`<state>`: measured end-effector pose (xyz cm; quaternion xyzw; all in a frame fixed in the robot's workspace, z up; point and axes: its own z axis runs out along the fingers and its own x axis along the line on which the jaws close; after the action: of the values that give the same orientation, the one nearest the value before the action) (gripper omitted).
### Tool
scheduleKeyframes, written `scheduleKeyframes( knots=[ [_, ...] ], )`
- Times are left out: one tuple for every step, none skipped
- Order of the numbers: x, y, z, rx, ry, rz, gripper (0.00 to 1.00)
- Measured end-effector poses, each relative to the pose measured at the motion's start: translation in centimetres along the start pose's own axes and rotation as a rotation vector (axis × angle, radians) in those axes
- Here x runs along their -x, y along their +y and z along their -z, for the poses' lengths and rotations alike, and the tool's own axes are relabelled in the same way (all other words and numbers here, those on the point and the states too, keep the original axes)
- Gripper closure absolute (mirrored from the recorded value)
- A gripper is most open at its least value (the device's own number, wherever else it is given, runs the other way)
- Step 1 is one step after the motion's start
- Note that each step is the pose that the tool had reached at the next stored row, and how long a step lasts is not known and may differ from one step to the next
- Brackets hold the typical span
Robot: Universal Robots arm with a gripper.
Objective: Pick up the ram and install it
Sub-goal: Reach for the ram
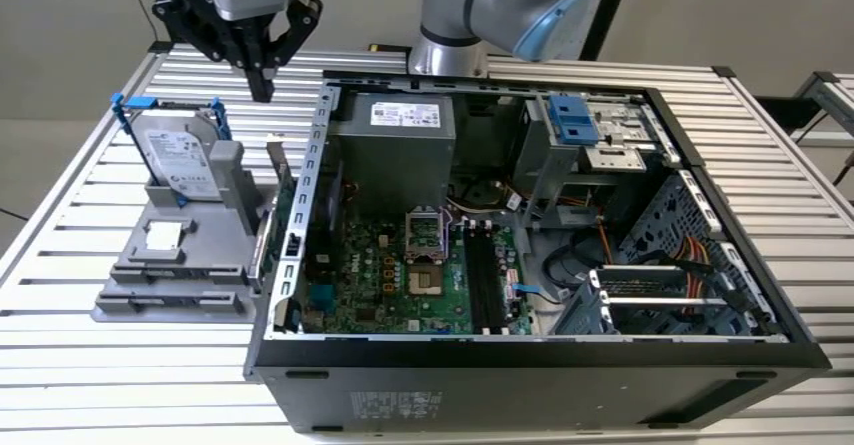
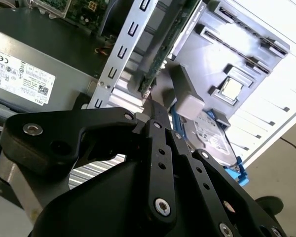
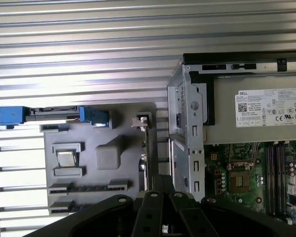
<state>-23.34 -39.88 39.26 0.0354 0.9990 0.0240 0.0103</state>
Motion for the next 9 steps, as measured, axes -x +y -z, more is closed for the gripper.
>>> scheduleKeyframes(
  knots=[
    [-0.1, -0.01, 0.0, 0.0, 0.0, 0.0, 1.0],
    [-0.2, -0.01, 0.0, 0.0, 0.0, 0.0, 1.0],
    [-0.3, -0.02, 0.01, 0.0, 0.0, 0.0, 1.0],
    [-0.39, -0.03, 0.01, 0.0, 0.0, 0.0, 1.0],
    [-0.49, -0.03, 0.01, 0.0, 0.0, 0.0, 1.0],
    [-0.59, -0.04, 0.01, 0.0, 0.0, 0.0, 1.0],
    [-0.68, -0.05, 0.01, 0.0, 0.0, 0.0, 1.0],
    [-0.77, -0.05, 0.02, -0.0001, 0.0001, 0.0, 1.0],
    [-0.87, -0.06, 0.02, 0.0, 0.0, 0.0, 1.0]
  ],
)
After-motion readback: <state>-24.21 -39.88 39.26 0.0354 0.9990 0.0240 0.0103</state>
